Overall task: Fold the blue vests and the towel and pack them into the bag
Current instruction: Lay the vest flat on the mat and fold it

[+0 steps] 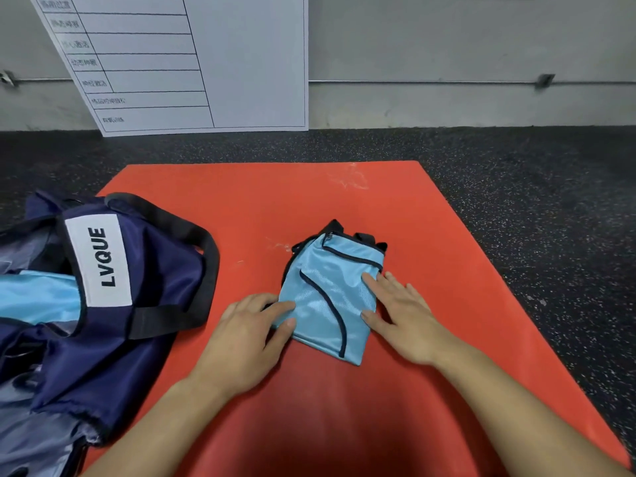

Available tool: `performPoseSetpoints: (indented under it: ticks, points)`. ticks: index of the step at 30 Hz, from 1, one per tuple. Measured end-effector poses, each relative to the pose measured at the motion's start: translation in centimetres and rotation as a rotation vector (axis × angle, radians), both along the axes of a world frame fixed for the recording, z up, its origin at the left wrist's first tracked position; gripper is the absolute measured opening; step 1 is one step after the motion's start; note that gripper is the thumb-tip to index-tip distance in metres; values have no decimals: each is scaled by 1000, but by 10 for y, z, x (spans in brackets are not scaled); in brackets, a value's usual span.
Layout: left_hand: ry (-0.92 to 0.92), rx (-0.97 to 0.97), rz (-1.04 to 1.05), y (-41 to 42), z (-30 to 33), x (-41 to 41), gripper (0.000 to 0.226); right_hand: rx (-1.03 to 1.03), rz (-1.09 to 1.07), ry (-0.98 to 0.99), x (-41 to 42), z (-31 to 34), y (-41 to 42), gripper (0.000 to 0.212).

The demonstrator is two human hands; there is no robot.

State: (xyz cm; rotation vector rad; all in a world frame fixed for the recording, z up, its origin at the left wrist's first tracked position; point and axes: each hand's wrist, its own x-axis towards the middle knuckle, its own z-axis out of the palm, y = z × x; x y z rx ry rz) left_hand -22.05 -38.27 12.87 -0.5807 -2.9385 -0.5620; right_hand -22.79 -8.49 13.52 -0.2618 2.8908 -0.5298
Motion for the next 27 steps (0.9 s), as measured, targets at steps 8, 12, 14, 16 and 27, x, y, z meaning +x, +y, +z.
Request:
performPoseSetpoints:
  ticks: [8,12,14,16,27]
  points:
    - [167,62,-126,-6,10,7,20,23,138,347,-1,4,-7,63]
    - [152,48,-276,-4,4,10,43,-183,345,61,28,6,2,79]
    - [91,37,-314,-3,-1,12,54,-250,337,67,37,0,4,78]
    - [50,42,-300,-3,-5,12,62,-319,301,147,41,-9,2,62]
    - [-26,234,-101,-1,0,2,78,-455,90,278,32,12,-9,9]
